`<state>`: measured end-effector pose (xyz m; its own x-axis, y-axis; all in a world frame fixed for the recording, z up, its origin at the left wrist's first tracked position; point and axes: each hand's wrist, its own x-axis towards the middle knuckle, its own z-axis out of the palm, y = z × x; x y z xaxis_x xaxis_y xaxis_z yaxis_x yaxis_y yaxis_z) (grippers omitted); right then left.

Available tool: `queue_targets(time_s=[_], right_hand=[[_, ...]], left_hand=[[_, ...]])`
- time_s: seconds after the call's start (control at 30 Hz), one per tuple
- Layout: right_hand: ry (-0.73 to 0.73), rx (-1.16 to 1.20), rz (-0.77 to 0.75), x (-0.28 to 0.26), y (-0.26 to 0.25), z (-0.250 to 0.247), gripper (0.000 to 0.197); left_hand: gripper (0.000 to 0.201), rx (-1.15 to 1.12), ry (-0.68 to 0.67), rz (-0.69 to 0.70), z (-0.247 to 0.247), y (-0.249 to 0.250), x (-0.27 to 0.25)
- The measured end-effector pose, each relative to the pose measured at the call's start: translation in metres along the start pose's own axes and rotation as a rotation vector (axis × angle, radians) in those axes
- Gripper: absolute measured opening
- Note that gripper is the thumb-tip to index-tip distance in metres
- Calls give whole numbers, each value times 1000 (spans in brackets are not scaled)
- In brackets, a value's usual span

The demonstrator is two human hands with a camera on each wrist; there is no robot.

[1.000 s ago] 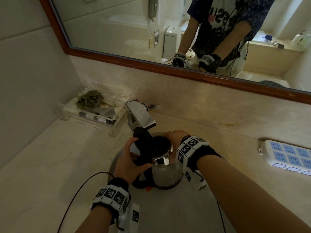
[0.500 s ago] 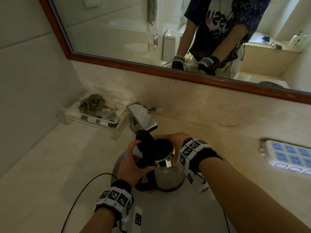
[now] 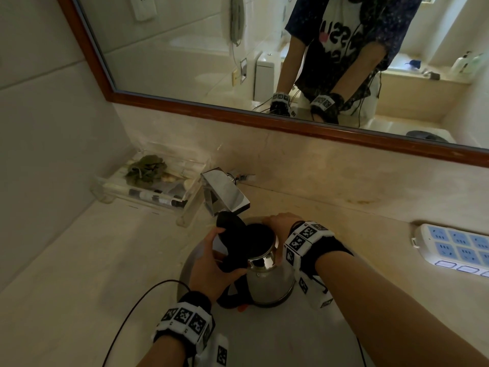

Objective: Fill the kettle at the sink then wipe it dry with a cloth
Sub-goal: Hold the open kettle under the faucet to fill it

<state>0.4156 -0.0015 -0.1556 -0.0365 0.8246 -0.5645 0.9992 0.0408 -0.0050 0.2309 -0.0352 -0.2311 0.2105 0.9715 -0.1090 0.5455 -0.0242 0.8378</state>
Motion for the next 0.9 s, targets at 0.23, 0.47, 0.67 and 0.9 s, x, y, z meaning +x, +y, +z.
queue_targets(time_s=[0.23, 0.47, 0.67, 0.9], right_hand=[[3, -1, -11, -2, 0, 0, 50], [19, 14, -26, -6, 1, 0, 51], [16, 28, -24, -7, 2, 0, 50], [19, 20, -24, -7, 3, 1, 50]], left_hand=[[94, -30, 12, 22, -1, -2, -1], [86, -34, 19, 34, -1, -1, -2], [98, -17, 25, 31, 0, 0, -2], [101, -15, 24, 21, 1, 0, -3]])
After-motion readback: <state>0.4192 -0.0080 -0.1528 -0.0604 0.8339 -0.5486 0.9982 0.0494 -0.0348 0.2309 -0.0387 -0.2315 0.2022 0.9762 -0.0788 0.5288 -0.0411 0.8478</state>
